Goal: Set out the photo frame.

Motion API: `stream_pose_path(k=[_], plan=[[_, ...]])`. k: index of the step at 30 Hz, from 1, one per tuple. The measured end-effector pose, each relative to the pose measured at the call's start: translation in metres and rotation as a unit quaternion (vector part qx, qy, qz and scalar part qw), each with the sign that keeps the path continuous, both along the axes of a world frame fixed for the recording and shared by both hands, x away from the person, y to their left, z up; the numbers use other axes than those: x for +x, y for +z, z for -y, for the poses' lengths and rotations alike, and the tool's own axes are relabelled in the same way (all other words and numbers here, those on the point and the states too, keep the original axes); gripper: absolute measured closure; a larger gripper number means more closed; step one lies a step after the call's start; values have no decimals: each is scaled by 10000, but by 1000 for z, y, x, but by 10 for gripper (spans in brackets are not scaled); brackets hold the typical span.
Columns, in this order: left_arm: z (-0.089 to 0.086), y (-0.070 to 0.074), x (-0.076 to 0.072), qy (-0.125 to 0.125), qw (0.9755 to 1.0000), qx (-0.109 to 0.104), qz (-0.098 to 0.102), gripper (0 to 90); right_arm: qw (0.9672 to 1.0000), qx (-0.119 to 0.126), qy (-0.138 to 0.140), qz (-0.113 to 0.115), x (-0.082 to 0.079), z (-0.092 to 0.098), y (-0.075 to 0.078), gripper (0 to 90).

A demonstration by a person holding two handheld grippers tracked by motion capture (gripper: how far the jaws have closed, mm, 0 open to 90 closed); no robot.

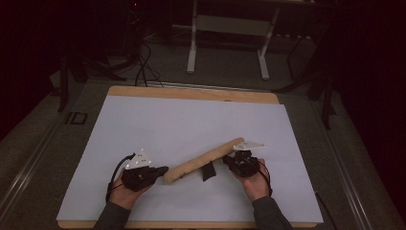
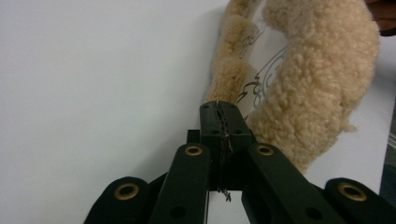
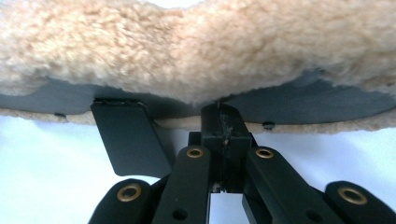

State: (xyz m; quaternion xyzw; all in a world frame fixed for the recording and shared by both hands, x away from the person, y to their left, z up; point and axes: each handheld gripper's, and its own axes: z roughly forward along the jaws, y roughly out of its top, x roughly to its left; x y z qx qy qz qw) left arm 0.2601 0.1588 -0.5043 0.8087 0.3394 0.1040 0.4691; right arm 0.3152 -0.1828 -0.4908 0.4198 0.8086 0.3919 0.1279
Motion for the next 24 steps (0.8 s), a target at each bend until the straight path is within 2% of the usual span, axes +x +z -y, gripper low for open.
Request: stream_pose_path(k=[24], plan=[[28,-1,-8,-659,9978,22,13,900,9998,-150,125,8,2,-17,12,900]])
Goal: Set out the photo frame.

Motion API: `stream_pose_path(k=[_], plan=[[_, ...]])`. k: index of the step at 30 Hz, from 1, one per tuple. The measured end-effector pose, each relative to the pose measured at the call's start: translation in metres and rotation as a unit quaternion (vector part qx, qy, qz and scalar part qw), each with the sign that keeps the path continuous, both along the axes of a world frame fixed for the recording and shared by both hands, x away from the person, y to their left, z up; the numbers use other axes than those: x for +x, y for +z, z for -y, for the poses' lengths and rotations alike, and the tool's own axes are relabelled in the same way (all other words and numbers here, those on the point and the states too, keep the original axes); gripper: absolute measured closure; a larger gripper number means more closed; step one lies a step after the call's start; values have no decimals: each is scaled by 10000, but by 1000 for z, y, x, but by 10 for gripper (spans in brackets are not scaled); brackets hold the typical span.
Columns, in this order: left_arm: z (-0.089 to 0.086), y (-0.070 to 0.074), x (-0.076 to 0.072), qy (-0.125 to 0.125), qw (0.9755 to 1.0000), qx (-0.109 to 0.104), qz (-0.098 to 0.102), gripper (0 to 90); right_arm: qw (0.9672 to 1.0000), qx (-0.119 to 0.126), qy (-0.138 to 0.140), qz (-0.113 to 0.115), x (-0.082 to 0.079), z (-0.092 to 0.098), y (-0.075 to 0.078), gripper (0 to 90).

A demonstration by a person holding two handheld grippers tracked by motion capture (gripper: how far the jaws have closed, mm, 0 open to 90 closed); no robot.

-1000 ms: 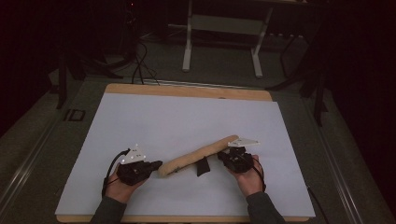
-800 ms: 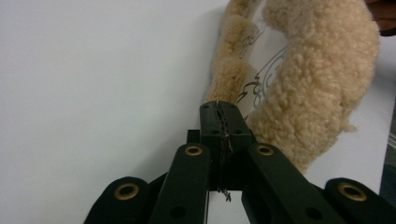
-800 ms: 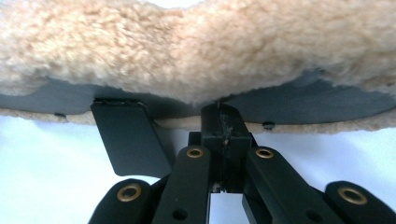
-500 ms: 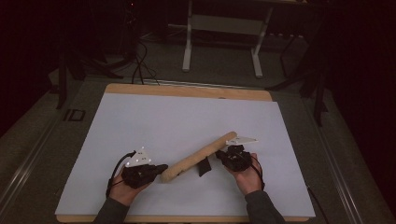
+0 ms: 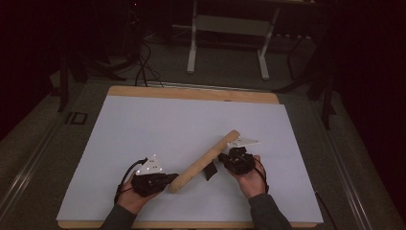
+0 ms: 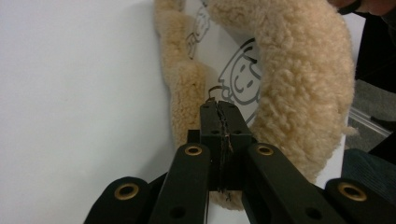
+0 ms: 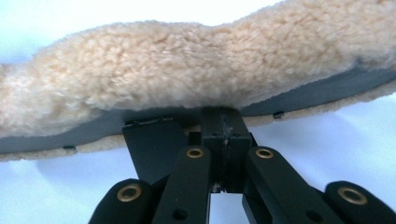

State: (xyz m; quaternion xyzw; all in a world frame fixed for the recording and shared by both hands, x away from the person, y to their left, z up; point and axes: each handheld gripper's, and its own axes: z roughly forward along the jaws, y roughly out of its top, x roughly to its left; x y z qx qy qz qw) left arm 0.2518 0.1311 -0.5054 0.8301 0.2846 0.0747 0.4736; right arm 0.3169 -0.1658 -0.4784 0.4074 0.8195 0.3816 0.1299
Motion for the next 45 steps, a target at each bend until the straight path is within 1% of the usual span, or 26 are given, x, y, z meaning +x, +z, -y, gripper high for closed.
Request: stream_pose_path(k=[9,16,29,38,45], plan=[[13,-1,-4,-185,9998,30,-3,900,10000,-38,52,-7,1,-5,4,900],[24,-4,-7,-328,9995,46,-11,900,9999,-11,106,-19,2,-7,7,900],[35,-5,-11,-425,9991,35,61,900,9997,-119,209,18,0,-14,9,900],[38,-5,-13,-393,9992,30,101,900,9996,-173,220,18,1,-17,9,900],[45,-6,-15,-410,9990,-2,159,900,9994,-249,255,19,2,-21,8,900]])
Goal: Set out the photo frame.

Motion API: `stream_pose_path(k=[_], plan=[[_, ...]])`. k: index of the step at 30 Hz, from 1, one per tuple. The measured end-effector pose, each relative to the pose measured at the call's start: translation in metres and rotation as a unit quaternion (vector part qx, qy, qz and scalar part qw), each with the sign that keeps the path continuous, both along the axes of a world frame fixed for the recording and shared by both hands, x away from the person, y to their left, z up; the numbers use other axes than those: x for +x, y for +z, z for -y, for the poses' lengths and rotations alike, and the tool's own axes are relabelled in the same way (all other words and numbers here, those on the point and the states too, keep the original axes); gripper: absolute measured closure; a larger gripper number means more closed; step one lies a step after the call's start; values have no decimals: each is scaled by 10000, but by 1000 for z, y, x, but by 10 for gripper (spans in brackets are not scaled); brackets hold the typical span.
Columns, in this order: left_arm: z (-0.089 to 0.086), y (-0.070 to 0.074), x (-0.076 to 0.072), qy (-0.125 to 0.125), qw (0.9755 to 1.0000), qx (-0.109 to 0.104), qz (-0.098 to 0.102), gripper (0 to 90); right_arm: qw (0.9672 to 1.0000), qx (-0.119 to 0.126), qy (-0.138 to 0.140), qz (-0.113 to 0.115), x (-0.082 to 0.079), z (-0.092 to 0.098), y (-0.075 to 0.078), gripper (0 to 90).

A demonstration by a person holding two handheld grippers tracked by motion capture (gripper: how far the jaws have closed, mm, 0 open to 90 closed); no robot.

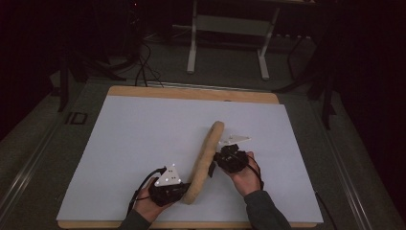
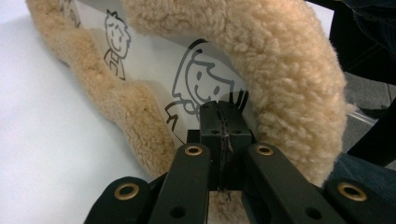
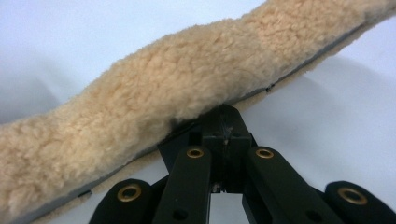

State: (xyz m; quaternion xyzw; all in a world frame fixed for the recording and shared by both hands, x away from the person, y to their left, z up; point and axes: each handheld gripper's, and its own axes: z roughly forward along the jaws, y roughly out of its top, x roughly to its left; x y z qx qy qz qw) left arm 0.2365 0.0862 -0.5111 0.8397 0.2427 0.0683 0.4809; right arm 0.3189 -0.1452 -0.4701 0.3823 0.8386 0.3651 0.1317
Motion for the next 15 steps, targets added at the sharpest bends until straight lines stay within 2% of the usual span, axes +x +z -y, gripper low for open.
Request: stream_pose_path(k=[15], plan=[[9,-1,-1,8,10000,-42,40,900,9998,21,172,-35,-2,-7,0,900]])
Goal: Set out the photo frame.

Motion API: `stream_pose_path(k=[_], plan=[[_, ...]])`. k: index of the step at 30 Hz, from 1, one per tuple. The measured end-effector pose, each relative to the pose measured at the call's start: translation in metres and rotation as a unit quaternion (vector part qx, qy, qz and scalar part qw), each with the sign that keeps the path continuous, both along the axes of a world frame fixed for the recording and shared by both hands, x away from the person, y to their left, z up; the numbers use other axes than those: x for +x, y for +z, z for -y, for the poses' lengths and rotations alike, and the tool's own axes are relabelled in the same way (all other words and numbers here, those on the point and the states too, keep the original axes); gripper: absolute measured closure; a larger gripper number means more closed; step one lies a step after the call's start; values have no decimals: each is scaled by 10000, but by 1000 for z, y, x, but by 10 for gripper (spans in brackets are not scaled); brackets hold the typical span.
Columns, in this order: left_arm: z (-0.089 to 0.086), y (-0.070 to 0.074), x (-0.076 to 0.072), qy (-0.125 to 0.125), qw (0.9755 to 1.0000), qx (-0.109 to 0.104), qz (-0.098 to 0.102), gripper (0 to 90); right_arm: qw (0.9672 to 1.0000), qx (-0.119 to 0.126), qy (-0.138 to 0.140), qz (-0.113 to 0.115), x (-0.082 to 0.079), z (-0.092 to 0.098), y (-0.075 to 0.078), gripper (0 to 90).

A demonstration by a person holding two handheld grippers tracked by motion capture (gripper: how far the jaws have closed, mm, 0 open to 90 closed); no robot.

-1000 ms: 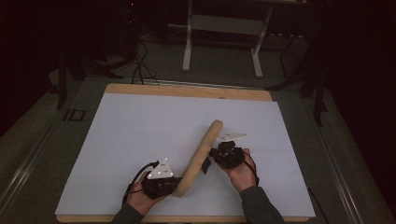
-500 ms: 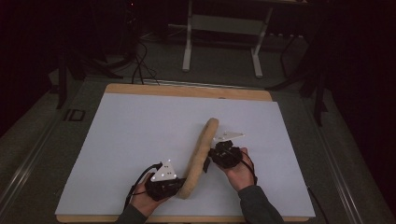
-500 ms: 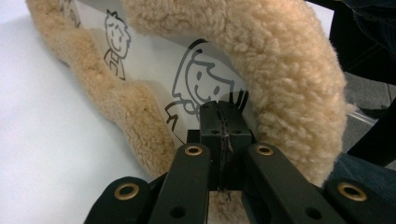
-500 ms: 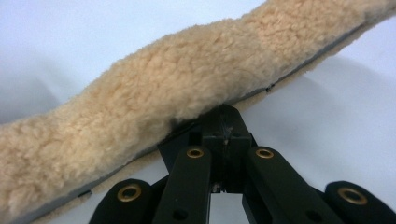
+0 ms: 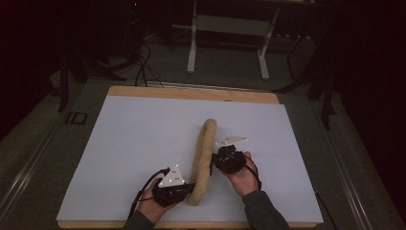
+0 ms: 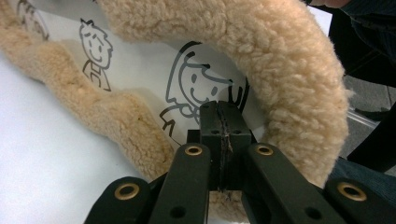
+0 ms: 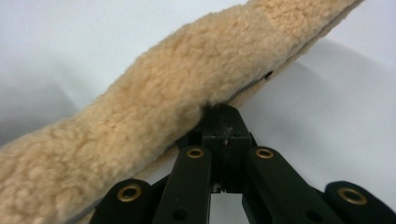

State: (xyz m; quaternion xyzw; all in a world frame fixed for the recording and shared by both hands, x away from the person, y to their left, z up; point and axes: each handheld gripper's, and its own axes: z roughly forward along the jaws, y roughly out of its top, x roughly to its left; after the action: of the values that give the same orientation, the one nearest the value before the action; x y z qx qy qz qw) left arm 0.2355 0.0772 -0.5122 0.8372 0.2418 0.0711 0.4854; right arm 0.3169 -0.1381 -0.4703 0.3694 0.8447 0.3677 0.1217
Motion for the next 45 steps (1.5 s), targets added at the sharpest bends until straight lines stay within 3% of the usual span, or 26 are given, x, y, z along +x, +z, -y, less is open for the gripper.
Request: stream_pose_path(k=[18,29,45], plan=[[3,-2,-1,82,10000,-14,50,900,9990,222,364,-168,-2,-7,-5,900],[10,-5,-3,73,9999,-22,86,900,9958,438,702,-389,-4,-11,-11,900],[12,-6,-5,275,9994,-109,171,900,9937,413,897,-534,-4,-13,-12,900]])
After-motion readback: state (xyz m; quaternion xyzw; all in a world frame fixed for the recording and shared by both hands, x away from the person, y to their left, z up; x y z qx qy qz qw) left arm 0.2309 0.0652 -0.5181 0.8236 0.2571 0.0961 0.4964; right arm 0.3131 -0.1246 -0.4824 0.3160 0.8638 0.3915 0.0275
